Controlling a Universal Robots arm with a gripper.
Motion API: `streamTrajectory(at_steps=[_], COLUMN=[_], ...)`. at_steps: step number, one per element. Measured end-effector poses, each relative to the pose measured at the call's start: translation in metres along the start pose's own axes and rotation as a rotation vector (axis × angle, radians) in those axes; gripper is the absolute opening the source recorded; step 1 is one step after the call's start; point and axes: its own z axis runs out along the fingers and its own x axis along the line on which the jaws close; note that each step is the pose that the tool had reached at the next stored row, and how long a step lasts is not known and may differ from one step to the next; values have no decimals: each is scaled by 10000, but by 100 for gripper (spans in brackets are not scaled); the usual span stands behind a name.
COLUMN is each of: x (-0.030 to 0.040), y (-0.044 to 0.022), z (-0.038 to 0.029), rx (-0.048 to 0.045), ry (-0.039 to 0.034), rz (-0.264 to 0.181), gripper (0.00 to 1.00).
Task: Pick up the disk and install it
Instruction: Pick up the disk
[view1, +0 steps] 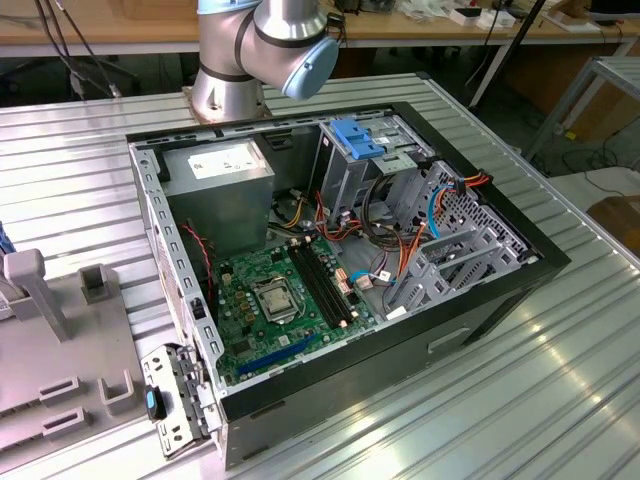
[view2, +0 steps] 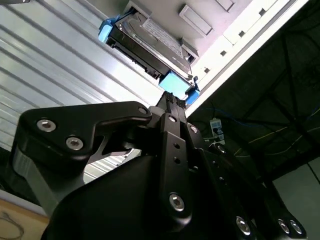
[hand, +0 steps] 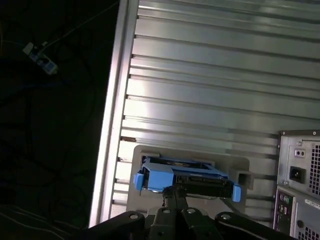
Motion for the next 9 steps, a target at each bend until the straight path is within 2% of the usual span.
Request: streamTrajectory(at_steps=[1, 5, 9], x=[0, 0, 0], y=[0, 0, 0], z=[0, 0, 0], rx=[-6, -20, -52], ry=[12, 41, 103], rz=[-274, -913, -2314], gripper=[11, 11, 11])
